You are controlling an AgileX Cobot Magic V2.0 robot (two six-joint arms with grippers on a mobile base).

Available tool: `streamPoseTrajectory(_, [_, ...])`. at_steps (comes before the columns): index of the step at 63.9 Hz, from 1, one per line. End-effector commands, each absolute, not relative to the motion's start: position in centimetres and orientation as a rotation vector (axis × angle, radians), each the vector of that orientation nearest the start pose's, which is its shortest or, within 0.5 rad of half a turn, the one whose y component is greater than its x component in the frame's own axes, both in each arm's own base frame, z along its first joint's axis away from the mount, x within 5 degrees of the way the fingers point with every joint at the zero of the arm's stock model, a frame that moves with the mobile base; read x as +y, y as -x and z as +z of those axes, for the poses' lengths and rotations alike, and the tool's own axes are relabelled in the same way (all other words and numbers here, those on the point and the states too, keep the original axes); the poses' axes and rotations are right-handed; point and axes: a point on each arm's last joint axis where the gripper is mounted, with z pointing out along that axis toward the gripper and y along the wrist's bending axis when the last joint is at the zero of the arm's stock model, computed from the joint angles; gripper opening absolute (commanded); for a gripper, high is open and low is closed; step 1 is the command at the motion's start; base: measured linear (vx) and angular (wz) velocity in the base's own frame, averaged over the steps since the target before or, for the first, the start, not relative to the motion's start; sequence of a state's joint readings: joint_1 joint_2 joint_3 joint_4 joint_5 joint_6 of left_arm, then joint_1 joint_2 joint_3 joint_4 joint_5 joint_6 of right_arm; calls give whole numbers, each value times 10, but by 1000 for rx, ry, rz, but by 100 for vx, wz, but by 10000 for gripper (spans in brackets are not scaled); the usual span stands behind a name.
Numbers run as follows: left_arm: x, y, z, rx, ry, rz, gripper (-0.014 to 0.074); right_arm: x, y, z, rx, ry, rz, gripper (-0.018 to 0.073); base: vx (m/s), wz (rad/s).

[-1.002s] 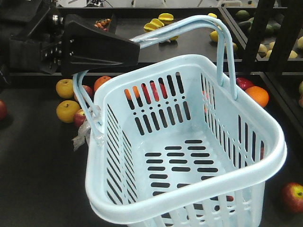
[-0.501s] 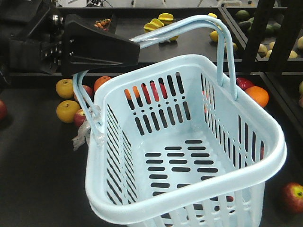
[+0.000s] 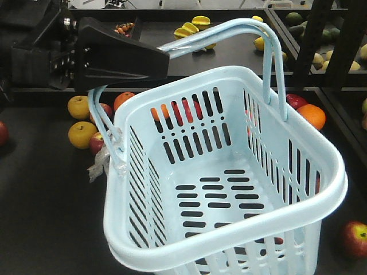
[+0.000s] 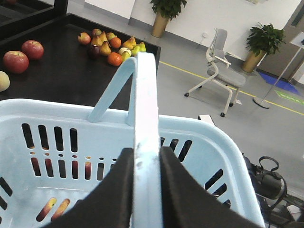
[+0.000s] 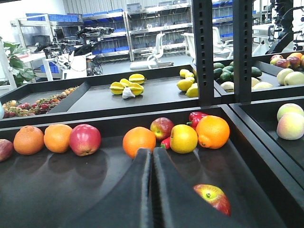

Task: Pick three apples into basket with both arms
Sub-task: 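Lower the light-blue basket onto the table with the left gripper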

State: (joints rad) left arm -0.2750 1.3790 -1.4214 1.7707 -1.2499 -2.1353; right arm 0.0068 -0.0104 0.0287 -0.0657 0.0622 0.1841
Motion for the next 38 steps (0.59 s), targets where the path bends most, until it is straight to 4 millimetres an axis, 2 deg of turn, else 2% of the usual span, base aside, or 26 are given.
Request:
streamPoseTrajectory(1, [-149, -205, 461, 1581, -1153, -1388, -8, 0, -56, 201, 1497, -74, 80, -4, 0, 0])
streamPoseTrajectory(11, [-150, -210, 458, 1490, -1227, -1308, -8, 0, -56, 201, 1497, -74, 80, -4, 0, 0])
streamPoseTrajectory(17, [-153, -220, 452, 1450, -1246, -1250, -8, 0, -56, 201, 1497, -74, 80, -4, 0, 0])
streamPoseTrajectory(26, [-158, -249, 436, 1501, -1167, -1203, -6, 0, -56, 201, 1497, -74, 80, -4, 0, 0])
streamPoseTrajectory(38, [-166, -301, 395, 1593, -1078, -1113, -6, 0, -56, 201, 1497, -74, 80, -4, 0, 0])
